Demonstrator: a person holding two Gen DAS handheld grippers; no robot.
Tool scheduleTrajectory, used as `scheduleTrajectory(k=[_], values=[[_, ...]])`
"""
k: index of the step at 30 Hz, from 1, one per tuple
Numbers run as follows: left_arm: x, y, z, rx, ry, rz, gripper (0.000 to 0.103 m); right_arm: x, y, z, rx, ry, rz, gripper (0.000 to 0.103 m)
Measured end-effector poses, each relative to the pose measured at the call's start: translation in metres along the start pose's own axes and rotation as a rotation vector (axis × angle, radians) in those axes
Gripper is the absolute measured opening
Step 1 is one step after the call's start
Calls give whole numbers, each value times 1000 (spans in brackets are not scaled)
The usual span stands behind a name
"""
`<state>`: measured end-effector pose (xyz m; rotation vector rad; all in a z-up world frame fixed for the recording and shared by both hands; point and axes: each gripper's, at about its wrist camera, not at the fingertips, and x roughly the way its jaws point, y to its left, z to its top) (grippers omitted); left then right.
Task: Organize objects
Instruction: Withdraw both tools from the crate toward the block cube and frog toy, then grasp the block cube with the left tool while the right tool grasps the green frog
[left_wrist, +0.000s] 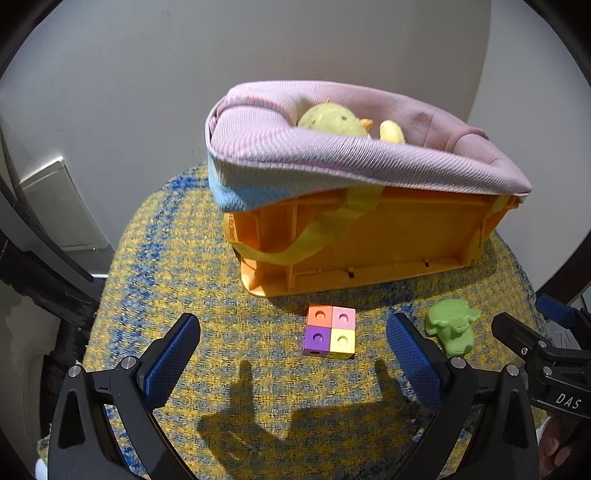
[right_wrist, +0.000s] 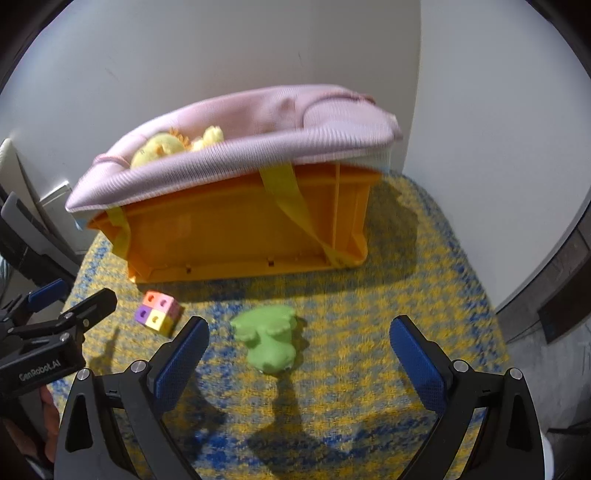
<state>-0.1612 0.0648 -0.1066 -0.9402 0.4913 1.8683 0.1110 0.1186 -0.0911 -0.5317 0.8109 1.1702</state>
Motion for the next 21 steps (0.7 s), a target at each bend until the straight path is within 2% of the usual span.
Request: scheduleTrajectory(k=[14, 21], values=[[48, -12, -15, 64, 57, -36, 102, 38, 1, -18, -47, 22, 19, 98], [61, -13, -19, 56, 91, -62, 99, 50, -2, -19, -29, 44, 49, 98]])
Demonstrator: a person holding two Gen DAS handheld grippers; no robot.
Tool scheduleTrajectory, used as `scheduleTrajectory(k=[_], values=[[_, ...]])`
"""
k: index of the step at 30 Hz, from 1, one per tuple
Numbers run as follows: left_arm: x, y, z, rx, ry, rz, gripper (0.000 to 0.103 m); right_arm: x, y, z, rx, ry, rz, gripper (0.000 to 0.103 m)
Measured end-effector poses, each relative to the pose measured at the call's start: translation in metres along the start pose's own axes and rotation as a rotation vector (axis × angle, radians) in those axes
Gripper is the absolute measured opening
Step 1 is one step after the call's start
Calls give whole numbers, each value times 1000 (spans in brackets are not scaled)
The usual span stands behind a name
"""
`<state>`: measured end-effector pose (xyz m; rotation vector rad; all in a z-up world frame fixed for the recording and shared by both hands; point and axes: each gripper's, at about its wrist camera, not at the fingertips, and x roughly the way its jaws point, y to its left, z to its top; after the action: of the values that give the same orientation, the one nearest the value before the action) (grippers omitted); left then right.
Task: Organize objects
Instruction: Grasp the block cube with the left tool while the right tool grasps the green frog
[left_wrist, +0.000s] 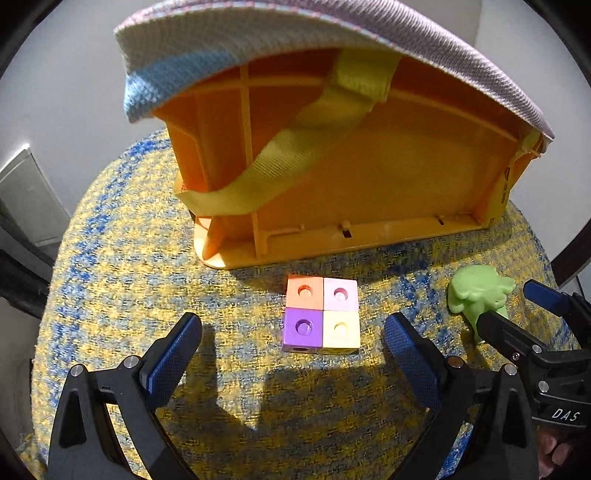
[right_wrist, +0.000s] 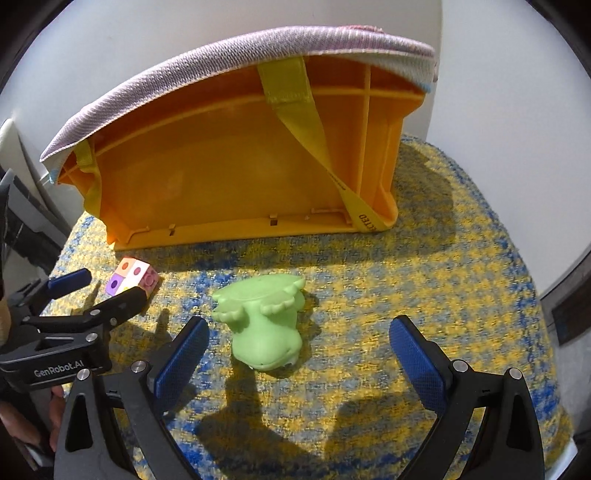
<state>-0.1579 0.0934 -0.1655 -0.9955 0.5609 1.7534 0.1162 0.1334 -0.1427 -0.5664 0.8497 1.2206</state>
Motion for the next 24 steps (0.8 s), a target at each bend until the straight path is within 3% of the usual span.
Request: scheduleTrajectory(k=[5, 13, 18, 22, 24], values=[[7, -3, -1, 6, 13, -12, 87, 6, 2, -1, 0, 15, 3, 93], [4, -6, -2, 21, -2, 14, 40, 7, 1, -2, 6, 26, 13, 81], [1, -5, -4, 16, -6, 12, 40, 9, 6, -3, 5, 43, 24, 65], [-2, -4, -7, 9, -4, 8, 40, 12, 8, -4, 1, 58, 41, 42], [-5, -4, -7, 3, -4, 1, 40, 11, 9, -4, -4, 54, 37, 41]])
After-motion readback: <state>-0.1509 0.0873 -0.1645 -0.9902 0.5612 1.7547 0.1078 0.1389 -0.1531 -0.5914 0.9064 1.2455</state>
